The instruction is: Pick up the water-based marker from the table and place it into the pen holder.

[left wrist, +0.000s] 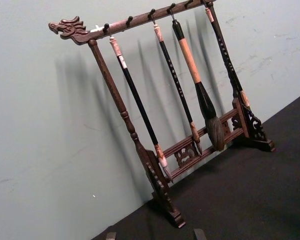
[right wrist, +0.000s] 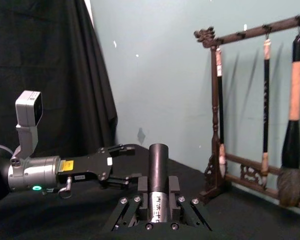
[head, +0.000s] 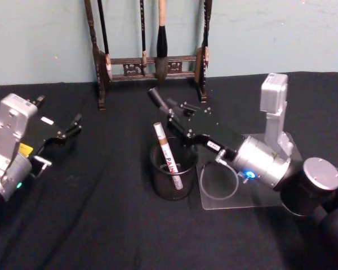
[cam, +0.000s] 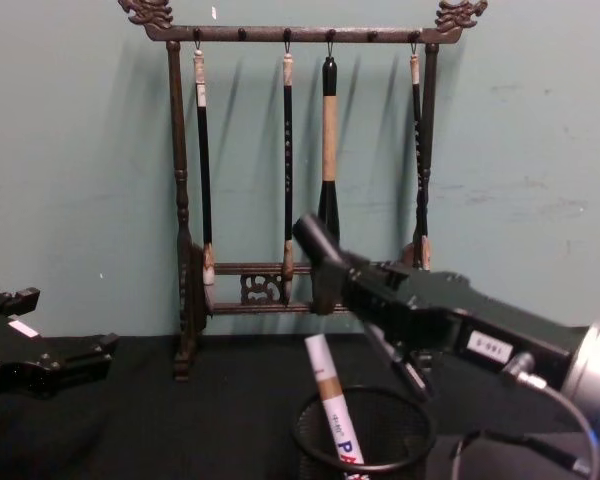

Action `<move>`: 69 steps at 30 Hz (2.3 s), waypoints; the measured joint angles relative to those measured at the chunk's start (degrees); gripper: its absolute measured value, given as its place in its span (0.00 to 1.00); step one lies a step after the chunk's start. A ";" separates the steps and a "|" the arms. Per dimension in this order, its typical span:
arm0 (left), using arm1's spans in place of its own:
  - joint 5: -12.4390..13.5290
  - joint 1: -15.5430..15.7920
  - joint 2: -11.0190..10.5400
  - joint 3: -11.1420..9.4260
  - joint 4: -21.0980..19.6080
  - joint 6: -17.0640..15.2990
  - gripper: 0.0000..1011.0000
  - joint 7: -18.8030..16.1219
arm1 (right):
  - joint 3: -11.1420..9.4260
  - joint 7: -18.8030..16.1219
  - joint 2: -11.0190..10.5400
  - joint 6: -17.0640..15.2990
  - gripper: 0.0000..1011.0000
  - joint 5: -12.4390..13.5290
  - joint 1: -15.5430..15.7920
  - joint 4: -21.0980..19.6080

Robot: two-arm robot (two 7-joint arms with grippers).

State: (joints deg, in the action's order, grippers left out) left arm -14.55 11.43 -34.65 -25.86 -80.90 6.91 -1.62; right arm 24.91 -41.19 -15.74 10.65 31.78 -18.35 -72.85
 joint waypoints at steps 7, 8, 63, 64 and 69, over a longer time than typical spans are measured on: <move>0.00 0.00 0.00 0.00 0.00 0.00 0.99 0.00 | 1.48 -0.05 0.68 0.80 0.24 0.42 -0.93 2.43; 0.00 0.00 0.00 0.00 0.00 0.00 0.99 0.00 | 1.60 -0.01 0.72 0.95 0.24 0.45 -0.99 2.66; 0.00 0.00 0.00 0.00 0.00 0.00 0.99 0.00 | 2.90 2.23 2.00 7.08 0.46 -2.24 -0.14 6.33; 0.00 0.00 0.00 0.00 0.00 0.00 0.99 0.00 | 2.89 2.22 2.00 7.07 0.47 -2.23 -0.14 6.33; 0.00 0.00 0.00 0.00 0.00 0.00 0.99 0.00 | 2.86 2.19 2.00 7.02 0.64 -2.17 -0.16 6.33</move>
State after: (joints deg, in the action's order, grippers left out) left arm -14.55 11.43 -34.64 -25.86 -80.90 6.91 -1.62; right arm 27.78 -39.00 -13.73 17.67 29.61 -18.51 -66.51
